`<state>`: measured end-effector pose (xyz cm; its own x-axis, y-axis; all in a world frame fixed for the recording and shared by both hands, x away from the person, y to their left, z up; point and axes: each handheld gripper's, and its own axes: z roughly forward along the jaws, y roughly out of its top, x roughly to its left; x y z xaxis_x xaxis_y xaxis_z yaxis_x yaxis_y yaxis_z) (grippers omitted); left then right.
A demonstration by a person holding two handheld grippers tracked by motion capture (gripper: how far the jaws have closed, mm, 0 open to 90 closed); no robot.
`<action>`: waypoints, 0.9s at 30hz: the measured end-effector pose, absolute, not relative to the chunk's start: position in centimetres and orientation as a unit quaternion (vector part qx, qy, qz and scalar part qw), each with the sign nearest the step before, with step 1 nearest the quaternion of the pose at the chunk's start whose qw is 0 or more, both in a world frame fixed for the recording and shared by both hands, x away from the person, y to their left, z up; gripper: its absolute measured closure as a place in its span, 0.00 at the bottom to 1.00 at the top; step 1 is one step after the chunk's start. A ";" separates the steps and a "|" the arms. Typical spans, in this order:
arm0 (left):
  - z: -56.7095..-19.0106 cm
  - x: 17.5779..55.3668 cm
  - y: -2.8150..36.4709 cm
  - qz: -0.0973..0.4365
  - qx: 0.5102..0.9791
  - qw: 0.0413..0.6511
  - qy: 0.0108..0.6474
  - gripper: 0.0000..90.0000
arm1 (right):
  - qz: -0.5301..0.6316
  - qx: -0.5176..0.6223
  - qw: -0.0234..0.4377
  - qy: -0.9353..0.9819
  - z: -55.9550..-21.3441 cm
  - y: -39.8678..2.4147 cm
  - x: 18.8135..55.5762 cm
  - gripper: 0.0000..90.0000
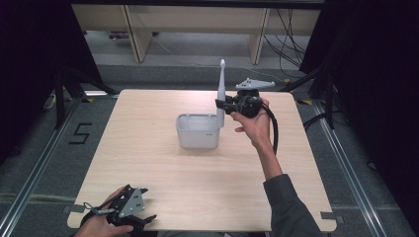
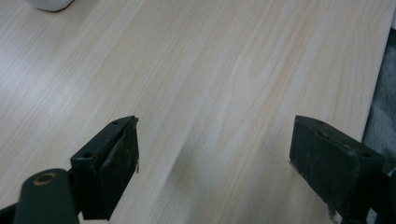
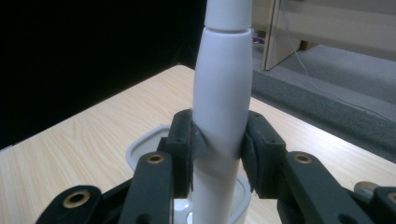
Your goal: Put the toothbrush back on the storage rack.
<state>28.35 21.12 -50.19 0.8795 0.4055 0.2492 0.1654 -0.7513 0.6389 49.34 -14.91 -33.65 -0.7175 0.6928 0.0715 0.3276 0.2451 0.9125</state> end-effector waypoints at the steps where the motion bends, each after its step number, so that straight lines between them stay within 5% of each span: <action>1: -50.1 28.3 21.1 0.183 0.919 0.313 0.155 0.17 | 0.518 0.329 0.179 0.769 -33.6 -14.7 49.5 0.74; 27: -50.1 28.2 21.2 0.182 0.920 0.312 0.154 0.17 | 0.495 0.359 0.186 0.769 -35.5 -13.2 52.0 0.74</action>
